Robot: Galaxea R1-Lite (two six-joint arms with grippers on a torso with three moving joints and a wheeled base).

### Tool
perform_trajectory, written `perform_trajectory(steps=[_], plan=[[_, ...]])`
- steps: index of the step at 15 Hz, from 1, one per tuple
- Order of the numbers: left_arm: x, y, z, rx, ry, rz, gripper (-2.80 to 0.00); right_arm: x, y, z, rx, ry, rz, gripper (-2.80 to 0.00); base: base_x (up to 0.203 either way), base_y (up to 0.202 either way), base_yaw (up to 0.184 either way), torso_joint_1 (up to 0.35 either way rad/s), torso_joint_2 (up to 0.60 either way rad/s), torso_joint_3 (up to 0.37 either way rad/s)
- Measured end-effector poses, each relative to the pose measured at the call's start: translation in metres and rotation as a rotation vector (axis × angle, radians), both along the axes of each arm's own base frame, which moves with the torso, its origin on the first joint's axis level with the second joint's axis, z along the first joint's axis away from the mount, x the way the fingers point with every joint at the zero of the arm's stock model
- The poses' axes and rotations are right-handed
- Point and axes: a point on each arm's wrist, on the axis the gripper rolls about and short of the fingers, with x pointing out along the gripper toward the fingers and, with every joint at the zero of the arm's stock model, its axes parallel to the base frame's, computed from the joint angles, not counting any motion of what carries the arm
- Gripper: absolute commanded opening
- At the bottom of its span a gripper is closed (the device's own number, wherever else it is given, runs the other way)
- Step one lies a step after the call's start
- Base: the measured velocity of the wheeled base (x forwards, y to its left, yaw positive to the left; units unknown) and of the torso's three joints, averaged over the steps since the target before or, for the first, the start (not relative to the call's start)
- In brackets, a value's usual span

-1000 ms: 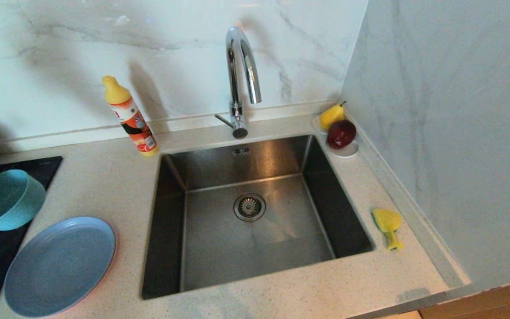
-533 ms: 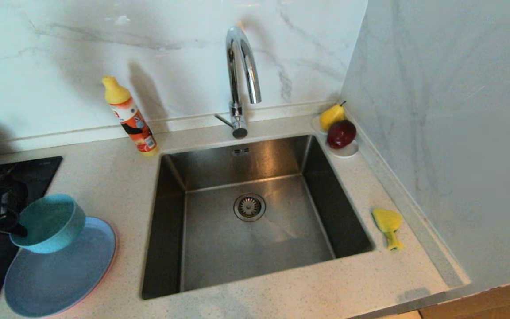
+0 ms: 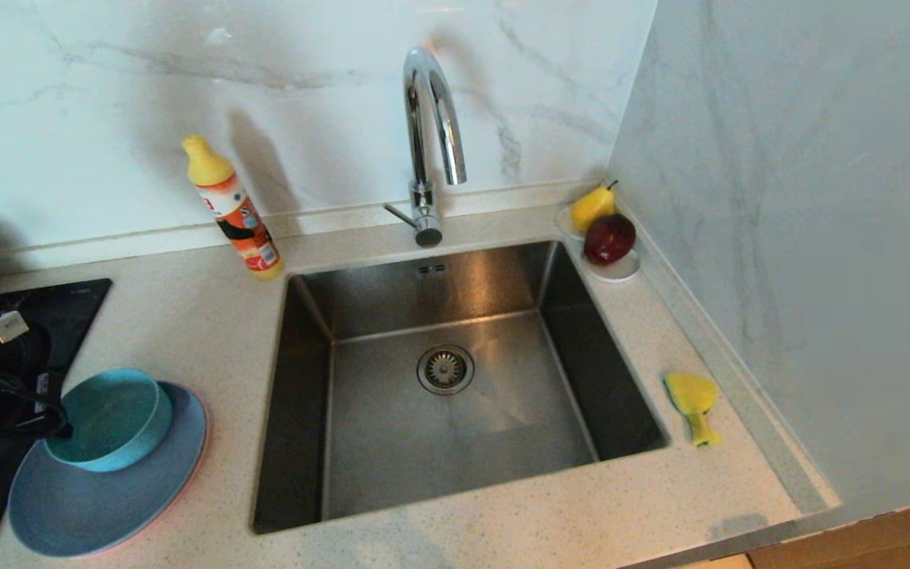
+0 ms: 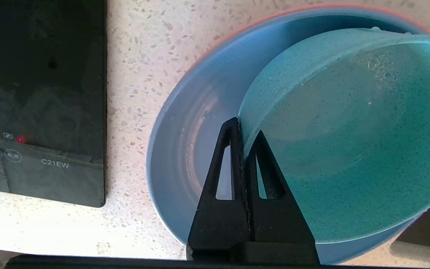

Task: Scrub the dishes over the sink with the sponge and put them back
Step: Place the bowl on the plate

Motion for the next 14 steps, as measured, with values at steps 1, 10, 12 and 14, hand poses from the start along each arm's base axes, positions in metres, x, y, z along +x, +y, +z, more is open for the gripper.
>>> perform_trajectory(steps=[1, 10, 12, 14], plan=[[0.000, -0.001, 0.000, 0.000, -0.001, -0.001, -2.80, 0.000, 0.000, 0.000, 0.000, 0.000, 0.000, -2.80, 0.000, 0.000, 0.000, 0.000, 0.00, 0.000], [-0.010, -0.007, 0.015, 0.002, -0.046, -0.018, -2.80, 0.000, 0.000, 0.000, 0.000, 0.000, 0.000, -2.80, 0.000, 0.000, 0.000, 0.000, 0.00, 0.000], [-0.012, -0.008, 0.010, 0.002, -0.031, -0.022, -2.80, 0.000, 0.000, 0.000, 0.000, 0.000, 0.000, -2.80, 0.000, 0.000, 0.000, 0.000, 0.00, 0.000], [-0.013, -0.009, 0.007, -0.003, -0.019, -0.022, 0.00, 0.000, 0.000, 0.000, 0.000, 0.000, 0.000, -2.80, 0.000, 0.000, 0.000, 0.000, 0.00, 0.000]])
